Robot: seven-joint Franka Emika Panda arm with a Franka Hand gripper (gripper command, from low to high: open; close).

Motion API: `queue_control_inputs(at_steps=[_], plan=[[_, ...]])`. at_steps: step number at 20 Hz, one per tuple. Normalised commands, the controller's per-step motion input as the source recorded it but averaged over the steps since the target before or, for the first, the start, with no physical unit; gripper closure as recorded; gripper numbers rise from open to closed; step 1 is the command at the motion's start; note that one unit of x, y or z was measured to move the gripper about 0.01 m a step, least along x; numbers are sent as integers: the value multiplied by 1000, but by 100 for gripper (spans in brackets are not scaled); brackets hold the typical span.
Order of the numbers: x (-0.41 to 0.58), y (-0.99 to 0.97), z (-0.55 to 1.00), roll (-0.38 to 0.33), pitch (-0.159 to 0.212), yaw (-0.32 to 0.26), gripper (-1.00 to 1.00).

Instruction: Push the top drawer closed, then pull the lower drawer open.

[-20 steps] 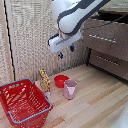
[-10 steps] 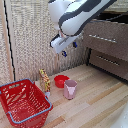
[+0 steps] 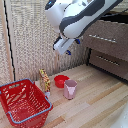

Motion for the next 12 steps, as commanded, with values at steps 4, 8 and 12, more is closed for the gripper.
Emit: queue_control_inputs(at_steps=[4, 8, 12], plan=[[0, -4, 194, -291, -38, 142, -100], [0, -114, 107, -170, -27, 144, -100], [-3, -195, 4, -135, -48, 94, -100]])
